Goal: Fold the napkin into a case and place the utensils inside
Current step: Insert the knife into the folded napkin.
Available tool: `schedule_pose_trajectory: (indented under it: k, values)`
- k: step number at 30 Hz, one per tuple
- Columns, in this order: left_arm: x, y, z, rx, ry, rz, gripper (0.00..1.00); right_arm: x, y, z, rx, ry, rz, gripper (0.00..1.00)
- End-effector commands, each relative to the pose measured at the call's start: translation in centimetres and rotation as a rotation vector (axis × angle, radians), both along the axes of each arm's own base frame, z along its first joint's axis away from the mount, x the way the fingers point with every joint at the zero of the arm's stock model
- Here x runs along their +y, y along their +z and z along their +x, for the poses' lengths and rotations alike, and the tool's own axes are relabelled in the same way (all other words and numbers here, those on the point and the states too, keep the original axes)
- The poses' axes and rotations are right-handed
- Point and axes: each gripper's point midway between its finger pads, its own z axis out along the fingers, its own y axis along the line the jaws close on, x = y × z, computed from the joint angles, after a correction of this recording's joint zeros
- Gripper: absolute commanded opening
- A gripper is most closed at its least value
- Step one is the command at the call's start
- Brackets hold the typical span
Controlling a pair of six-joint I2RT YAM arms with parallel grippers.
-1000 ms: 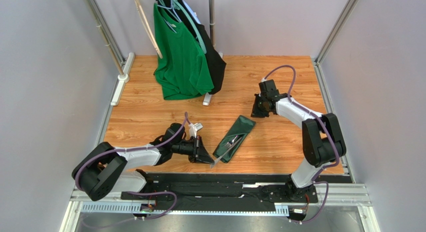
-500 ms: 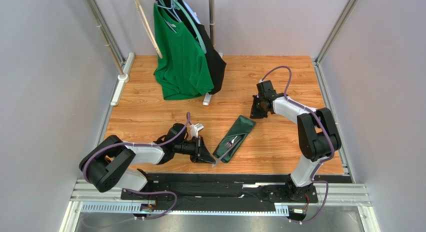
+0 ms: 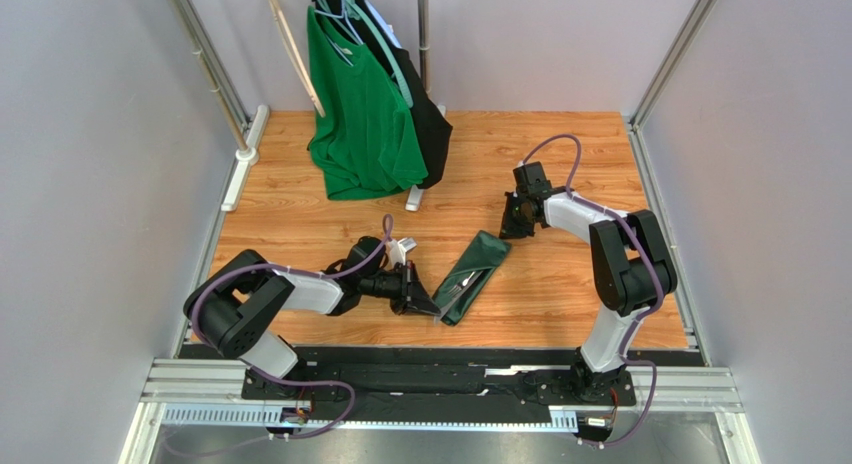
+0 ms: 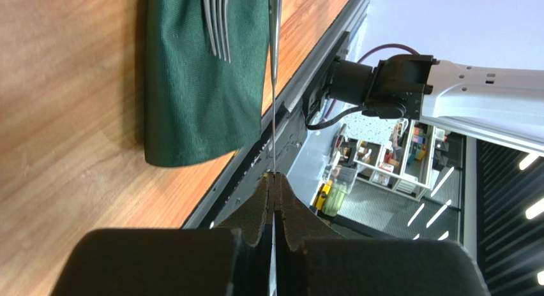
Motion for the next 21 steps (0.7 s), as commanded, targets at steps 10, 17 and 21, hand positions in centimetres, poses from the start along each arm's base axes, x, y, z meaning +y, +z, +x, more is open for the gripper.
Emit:
schedule_pose_trajectory:
  k: [10,17,21]
  values:
    - [-2.1,0.7,3.1,-0.12,0.002,-0.011,0.0,0.5,-0.1,0.1,-0.005,0.005,0.039,0.0]
    - [-2.2,1.1,3.5,-0.142,0.033,0.016,0.0,0.6,-0.9,-1.2,0.016,-0.001,0.056,0.0]
    - [-3.0,1.0,3.5,-0.163,0.023,0.046,0.0,0.8,-1.1,-1.5,0.029,-0.003,0.068,0.0]
